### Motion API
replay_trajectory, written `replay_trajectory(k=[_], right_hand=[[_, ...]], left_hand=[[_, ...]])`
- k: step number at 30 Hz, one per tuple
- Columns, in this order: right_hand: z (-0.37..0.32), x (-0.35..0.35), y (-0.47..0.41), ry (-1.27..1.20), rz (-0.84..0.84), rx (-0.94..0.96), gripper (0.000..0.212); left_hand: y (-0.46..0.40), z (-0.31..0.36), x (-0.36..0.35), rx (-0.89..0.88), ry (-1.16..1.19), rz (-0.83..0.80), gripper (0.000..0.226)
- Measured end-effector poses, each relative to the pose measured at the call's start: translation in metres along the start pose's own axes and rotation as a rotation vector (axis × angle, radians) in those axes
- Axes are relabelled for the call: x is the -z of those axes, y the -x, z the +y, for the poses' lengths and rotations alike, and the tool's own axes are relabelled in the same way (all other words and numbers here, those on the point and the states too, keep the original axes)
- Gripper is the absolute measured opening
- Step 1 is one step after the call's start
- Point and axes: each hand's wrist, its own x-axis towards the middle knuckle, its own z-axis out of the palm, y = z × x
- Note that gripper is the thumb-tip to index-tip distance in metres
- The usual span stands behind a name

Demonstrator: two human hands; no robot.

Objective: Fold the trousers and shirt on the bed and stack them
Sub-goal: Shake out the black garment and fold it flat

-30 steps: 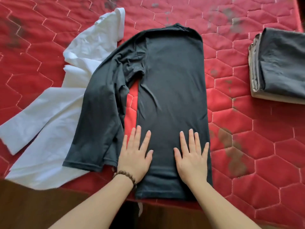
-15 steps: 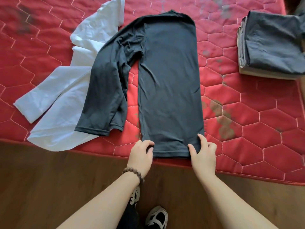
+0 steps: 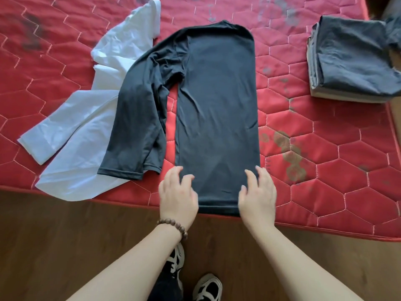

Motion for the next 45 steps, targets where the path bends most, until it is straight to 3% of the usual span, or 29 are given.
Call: replay_trajectory(k=[2, 4, 6, 10, 12, 15, 20, 25, 28, 33, 36, 37, 39, 42, 45], right_hand=[[-0.013, -0.012, -0.009, 0.014, -0.055, 0.221, 0.052], [-0.019, -0.024, -0.016, 0.085, -0.198, 0.349, 0.061], [-0.010, -0.036, -0.017, 0.211, -0.321, 0.311, 0.065], [0.006, -0.030, -0.006, 0.324, -0.348, 0.149, 0.064], [0.000, -0.018, -0.008, 0.360, -0.387, 0.118, 0.063], [-0.030, 0.003, -0.022, 0.326, -0.432, 0.187, 0.060], [-0.119, 0.023, -0.056, 0.122, -0.440, 0.440, 0.062], [-0.188, -0.009, -0.081, 0.177, -0.488, 0.810, 0.084], [-0.202, -0.046, -0.084, 0.321, -0.543, 0.883, 0.085], [-0.209, -0.057, -0.088, 0.124, -0.402, 0.801, 0.035], [-0.226, -0.046, -0.097, -0.100, -0.561, 0.566, 0.015], [-0.233, -0.039, -0.101, -0.168, -0.604, 0.479, 0.013], [-0.246, -0.024, -0.110, -0.311, -0.620, 0.352, 0.031], [-0.260, 0.000, -0.117, -0.462, -0.657, 0.262, 0.038], [-0.270, 0.022, -0.123, -0.537, -0.684, 0.207, 0.036]], left_hand=[[-0.015, 0.009, -0.013, -0.204, -0.025, -0.053, 0.046], [-0.027, 0.008, -0.025, -0.270, -0.141, -0.188, 0.059], [-0.032, -0.011, -0.032, -0.169, -0.302, -0.342, 0.066], [-0.020, -0.050, -0.013, -0.114, -0.398, -0.443, 0.067], [-0.019, -0.055, 0.012, -0.157, -0.315, -0.409, 0.061], [-0.029, -0.060, 0.050, -0.155, -0.216, -0.179, 0.049], [-0.069, -0.082, 0.095, 0.155, -0.234, -0.017, 0.050], [-0.116, -0.125, 0.088, 0.158, -0.200, -0.248, 0.064], [-0.130, -0.146, 0.075, 0.094, -0.181, -0.453, 0.064], [-0.130, -0.166, 0.081, 0.006, -0.003, -0.437, 0.053], [-0.133, -0.171, 0.096, -0.074, 0.101, -0.433, 0.062], [-0.135, -0.170, 0.102, -0.092, 0.130, -0.445, 0.066], [-0.139, -0.166, 0.113, -0.097, 0.184, -0.468, 0.068], [-0.147, -0.156, 0.128, -0.093, 0.292, -0.372, 0.034], [-0.158, -0.147, 0.143, 0.003, 0.437, -0.345, 0.034]])
